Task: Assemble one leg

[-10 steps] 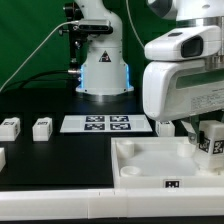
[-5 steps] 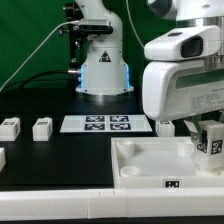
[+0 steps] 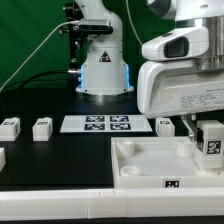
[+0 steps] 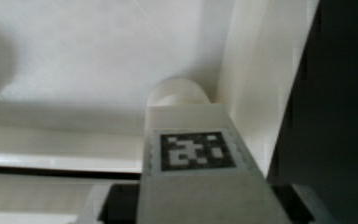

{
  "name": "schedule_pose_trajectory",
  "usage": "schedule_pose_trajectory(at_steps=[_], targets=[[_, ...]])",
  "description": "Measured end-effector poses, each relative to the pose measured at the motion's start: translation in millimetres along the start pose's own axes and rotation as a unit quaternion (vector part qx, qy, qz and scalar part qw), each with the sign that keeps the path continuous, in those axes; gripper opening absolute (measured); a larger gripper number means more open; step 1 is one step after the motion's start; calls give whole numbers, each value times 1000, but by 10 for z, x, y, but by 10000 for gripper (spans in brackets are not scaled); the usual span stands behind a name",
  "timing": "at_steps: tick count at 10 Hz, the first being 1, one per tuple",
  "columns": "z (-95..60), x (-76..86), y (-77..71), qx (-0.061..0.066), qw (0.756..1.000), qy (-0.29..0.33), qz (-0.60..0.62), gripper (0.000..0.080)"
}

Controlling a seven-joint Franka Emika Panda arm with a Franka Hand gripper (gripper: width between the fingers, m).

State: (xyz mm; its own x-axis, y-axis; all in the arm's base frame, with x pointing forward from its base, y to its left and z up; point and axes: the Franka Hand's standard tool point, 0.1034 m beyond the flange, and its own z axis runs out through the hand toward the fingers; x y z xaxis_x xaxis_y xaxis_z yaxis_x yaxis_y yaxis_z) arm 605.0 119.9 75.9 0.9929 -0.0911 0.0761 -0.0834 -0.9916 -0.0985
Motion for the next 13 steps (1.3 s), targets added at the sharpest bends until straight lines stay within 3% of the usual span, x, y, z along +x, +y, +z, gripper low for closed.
schedule_pose_trajectory(at_steps=[4,6,10,11,12,13], targets=[[6,7,31,8,972,-2,235,293],[7,6,41,8,940,-3,340,293],[19,-27,-43,14,847,-13,531,293],[24,-40,-78,14,838,-13,545,293],[32,-62,-124,14,840,-14,542,412],[33,-66,-137,14,849,-14,527,412]])
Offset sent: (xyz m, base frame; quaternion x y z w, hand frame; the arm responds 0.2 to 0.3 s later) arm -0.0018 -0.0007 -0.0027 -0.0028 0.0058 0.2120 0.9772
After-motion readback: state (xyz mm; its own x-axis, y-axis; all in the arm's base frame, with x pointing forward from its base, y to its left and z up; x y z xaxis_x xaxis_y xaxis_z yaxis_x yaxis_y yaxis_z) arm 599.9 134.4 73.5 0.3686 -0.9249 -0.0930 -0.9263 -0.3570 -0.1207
